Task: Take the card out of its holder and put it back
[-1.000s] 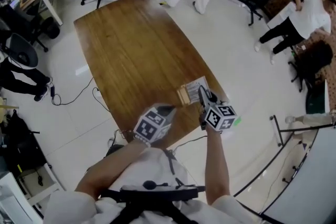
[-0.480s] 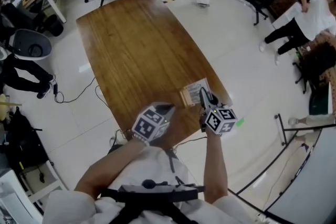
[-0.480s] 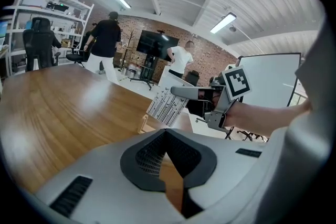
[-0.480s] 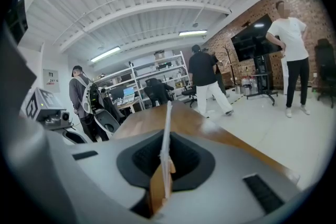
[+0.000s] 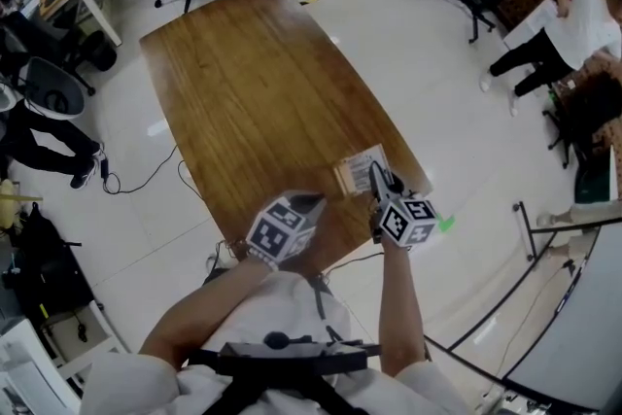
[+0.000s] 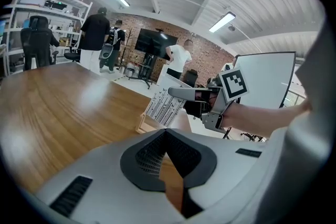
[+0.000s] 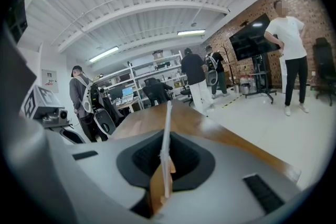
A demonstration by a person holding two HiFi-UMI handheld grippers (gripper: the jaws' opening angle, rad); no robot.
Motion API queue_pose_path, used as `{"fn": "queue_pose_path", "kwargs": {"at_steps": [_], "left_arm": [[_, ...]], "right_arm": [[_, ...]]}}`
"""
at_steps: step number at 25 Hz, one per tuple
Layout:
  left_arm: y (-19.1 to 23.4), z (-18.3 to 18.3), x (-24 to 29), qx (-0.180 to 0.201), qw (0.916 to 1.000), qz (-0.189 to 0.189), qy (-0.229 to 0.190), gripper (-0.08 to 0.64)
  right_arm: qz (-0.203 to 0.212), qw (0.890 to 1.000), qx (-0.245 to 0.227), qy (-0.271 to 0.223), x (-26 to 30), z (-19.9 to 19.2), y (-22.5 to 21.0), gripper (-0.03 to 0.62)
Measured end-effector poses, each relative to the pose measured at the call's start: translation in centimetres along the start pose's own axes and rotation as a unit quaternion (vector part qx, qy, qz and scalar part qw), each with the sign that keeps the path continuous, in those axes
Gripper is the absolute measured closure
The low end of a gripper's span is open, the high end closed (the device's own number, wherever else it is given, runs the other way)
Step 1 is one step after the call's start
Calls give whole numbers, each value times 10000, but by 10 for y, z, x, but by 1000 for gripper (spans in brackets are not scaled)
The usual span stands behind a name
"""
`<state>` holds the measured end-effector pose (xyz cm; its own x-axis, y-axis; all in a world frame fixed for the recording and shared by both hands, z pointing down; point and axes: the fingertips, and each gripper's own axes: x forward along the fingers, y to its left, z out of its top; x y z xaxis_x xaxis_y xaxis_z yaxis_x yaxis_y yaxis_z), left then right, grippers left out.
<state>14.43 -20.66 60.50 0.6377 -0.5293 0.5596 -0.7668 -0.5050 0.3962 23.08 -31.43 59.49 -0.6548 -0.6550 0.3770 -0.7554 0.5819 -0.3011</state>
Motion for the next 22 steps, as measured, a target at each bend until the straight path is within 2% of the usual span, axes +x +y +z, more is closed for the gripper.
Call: {"fn": "queue_pose_path", "kwargs": {"at_steps": [13,22], "left_arm": [[4,-4,-3,-161,9998,52,-53,568],[5,-6,-3,-218,9997,66,-57,568]], "right_arm": [[109,9999,-60,104,4,-7,-1,575],[156,9993,-272,193,4,-8,2,575]]}}
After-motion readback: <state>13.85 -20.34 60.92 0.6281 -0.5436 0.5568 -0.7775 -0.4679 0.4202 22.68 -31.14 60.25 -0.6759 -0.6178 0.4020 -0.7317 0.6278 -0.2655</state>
